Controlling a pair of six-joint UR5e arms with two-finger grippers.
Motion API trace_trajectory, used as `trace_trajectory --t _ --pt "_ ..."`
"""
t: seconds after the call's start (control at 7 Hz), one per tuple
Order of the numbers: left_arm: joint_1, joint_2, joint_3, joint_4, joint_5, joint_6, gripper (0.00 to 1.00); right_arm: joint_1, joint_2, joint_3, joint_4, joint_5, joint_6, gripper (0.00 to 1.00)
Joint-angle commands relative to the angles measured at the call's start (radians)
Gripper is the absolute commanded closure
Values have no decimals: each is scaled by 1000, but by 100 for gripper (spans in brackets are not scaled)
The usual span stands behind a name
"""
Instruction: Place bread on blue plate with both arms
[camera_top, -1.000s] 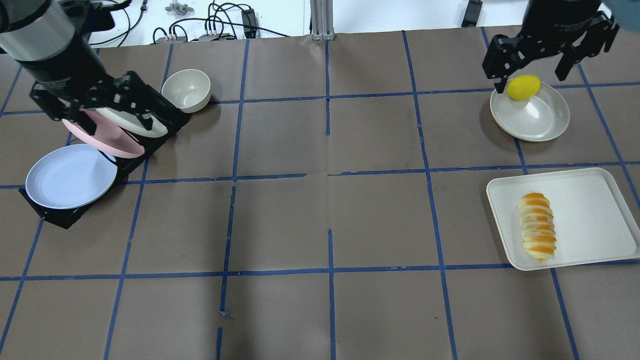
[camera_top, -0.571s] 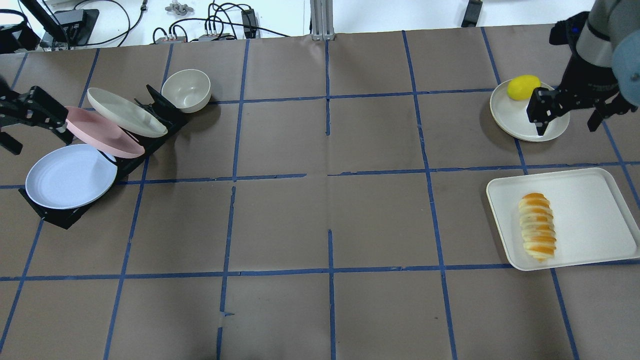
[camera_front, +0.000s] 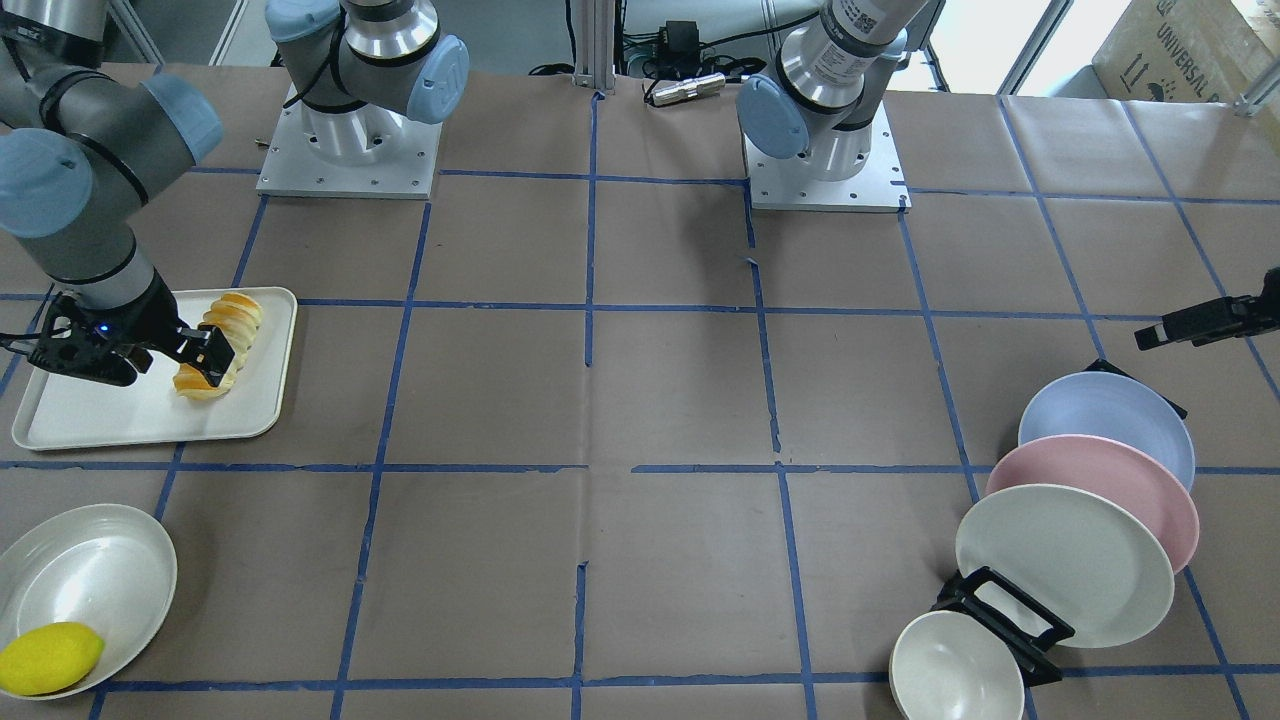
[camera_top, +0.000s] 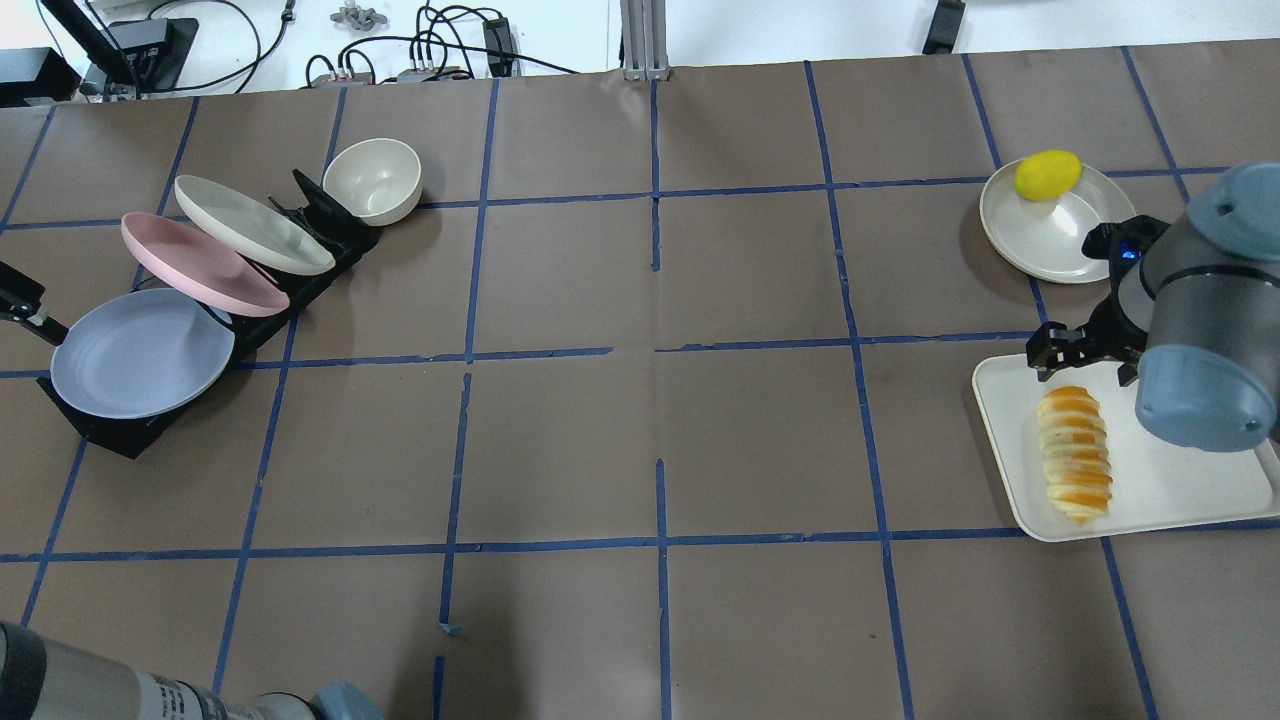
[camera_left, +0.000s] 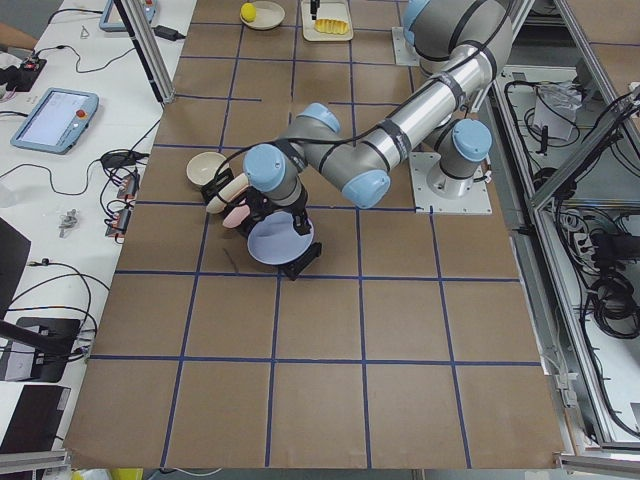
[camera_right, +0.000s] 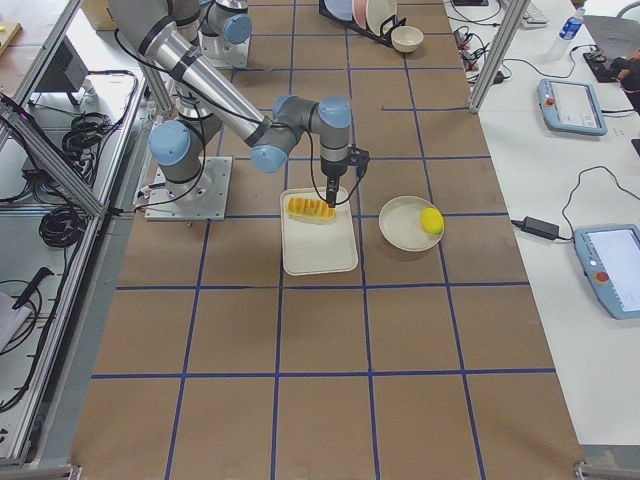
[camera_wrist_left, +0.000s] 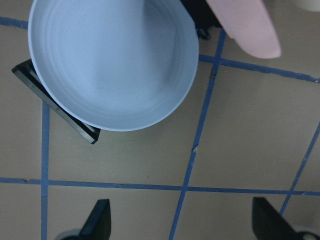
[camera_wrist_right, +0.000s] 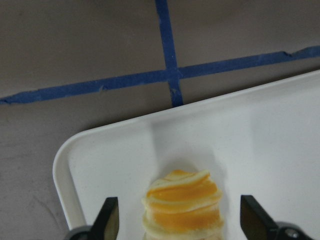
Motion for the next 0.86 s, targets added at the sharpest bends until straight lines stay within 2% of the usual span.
trace_trajectory --t 0.0,0.14,0.29,0.43,0.57,0.71 --pt "12 -263 218 -6 7 33 0 -25 24 45 -47 8 -16 14" --pt "0 -365 300 -7 6 33 0 -45 24 62 -39 6 -38 14" --pt "-20 -401 345 -10 0 35 1 -55 24 94 -39 5 -49 14" --pt "-48 -407 340 -11 -1 33 2 -55 24 116 -35 5 -49 14" --pt "-53 -409 339 -11 -1 39 8 -55 15 128 -30 5 -58 14" --pt "-51 -410 340 -28 9 54 22 -55 13 130 -7 2 -75 23"
